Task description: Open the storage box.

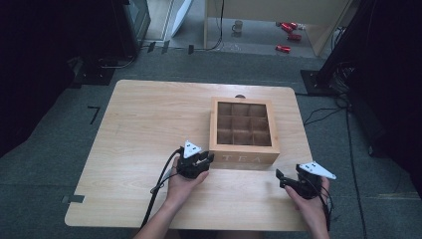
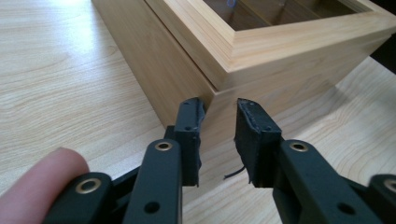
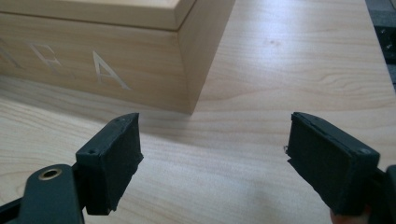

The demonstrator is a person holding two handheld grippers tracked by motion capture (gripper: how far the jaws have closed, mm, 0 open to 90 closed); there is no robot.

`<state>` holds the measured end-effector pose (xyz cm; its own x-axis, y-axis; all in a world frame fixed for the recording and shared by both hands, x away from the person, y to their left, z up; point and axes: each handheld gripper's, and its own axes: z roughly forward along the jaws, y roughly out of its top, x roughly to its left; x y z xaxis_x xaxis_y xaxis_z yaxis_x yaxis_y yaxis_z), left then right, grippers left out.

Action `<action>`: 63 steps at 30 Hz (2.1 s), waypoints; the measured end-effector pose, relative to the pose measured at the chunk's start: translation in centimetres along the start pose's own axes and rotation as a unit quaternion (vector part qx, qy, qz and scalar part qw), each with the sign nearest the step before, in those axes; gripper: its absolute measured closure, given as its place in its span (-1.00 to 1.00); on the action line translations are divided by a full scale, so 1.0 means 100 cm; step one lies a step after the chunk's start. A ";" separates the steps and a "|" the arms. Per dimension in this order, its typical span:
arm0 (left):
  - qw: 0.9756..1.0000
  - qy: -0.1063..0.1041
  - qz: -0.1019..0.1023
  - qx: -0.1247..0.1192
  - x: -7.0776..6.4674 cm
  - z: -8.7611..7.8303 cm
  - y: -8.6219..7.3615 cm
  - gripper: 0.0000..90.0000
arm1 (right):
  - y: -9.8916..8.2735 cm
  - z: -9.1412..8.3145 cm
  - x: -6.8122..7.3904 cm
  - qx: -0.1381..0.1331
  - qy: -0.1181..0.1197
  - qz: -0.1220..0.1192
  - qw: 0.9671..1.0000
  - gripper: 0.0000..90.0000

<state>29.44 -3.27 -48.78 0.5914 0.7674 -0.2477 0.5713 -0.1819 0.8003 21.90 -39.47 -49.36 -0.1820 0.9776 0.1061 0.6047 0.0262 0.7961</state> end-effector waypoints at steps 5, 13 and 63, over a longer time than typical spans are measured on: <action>1.000 -0.006 0.001 0.001 0.001 -0.001 0.002 0.61 | 0.008 0.000 0.000 -0.006 0.005 -0.001 1.000 -0.60; 1.000 -0.013 0.006 -0.002 0.002 -0.004 0.007 0.63 | 0.031 0.013 0.000 0.005 0.045 -0.002 0.999 -0.59; 0.996 0.073 0.015 0.042 0.068 -0.076 -0.050 -0.21 | 0.042 0.029 0.020 -0.047 0.070 -0.064 0.994 -0.15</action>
<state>26.29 7.50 -50.35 0.5228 0.8414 -0.1367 0.6038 -0.2523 0.7562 26.35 -36.79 -47.54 -0.3623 0.9289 0.0770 0.4959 0.1221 0.8597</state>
